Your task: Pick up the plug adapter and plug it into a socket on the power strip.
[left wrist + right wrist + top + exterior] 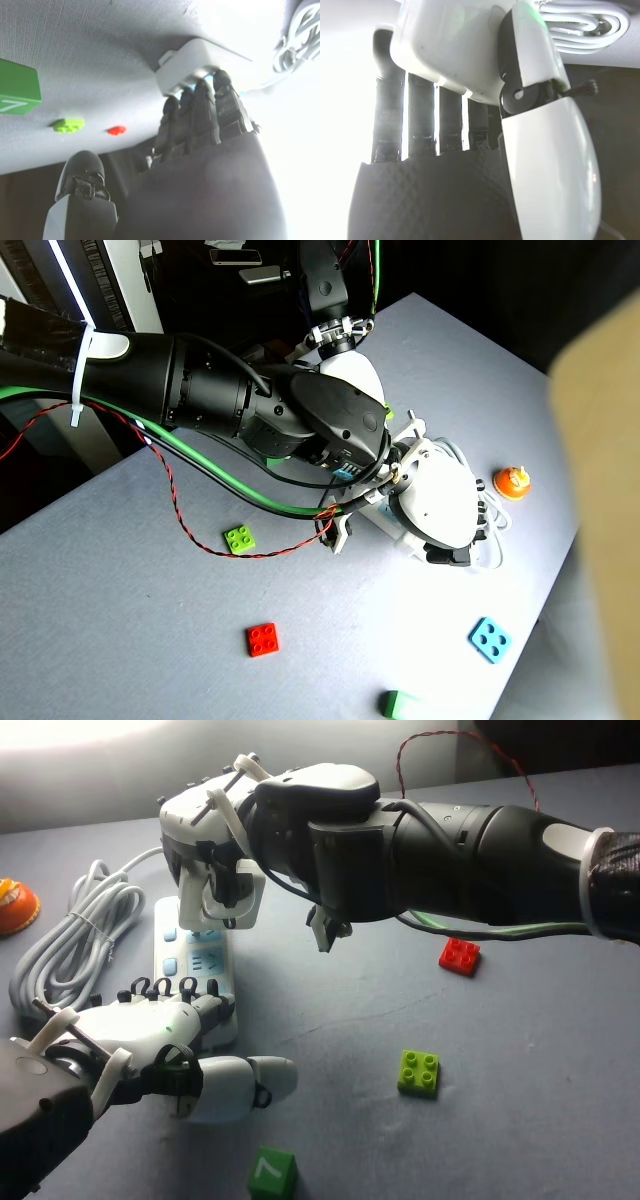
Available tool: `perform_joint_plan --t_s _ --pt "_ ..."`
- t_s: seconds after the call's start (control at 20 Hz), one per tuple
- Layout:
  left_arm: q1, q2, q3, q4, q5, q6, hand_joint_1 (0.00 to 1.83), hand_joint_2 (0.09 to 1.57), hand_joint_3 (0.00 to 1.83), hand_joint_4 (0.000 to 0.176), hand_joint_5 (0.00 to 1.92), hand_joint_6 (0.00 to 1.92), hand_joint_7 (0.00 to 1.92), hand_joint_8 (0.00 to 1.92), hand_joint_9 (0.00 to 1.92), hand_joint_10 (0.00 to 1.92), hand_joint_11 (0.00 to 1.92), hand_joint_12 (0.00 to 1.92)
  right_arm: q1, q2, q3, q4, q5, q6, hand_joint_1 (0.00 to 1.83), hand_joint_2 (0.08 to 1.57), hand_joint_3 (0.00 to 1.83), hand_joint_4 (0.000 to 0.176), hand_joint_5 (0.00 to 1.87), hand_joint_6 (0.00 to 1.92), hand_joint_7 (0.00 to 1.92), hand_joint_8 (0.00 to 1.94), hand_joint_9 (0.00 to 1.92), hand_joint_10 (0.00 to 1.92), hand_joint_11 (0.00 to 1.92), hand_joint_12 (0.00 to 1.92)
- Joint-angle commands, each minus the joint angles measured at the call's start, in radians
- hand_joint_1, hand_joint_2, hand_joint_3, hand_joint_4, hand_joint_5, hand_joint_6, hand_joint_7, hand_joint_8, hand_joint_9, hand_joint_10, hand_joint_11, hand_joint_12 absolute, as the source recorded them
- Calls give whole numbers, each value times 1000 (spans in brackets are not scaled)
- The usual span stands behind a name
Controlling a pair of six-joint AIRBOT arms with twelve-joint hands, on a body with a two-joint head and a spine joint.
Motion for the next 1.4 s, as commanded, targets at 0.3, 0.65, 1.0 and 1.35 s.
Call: perform_joint_plan --t_s 0.3,0.65,1.0,1.35 --pt "-2 -10 -3 1 -6 4 0 1170 0 0 130 1 118 1 91 2 0 169 -7 -5 -4 -7 -64 -2 1232 1153 1 0 876 986 958 1226 825 1129 628 1640" --pt "-5 -12 -6 1 -5 14 0 1175 0 0 142 4 131 2 97 3 0 214 -12 -7 -13 -7 -83 -10 1228 1164 1 0 863 997 931 1278 806 1181 645 1649" --pt "-3 -11 -5 1 -5 11 0 1173 0 0 105 2 91 2 57 2 0 141 -17 -17 -14 -7 -98 6 1224 1163 0 0 872 996 926 1275 799 1188 648 1644" --pt "3 -10 -6 1 -6 11 0 1179 0 0 50 0 64 1 48 2 0 53 -25 -47 26 -7 -120 22 1226 1155 1 0 889 974 937 1252 797 1169 617 1673"
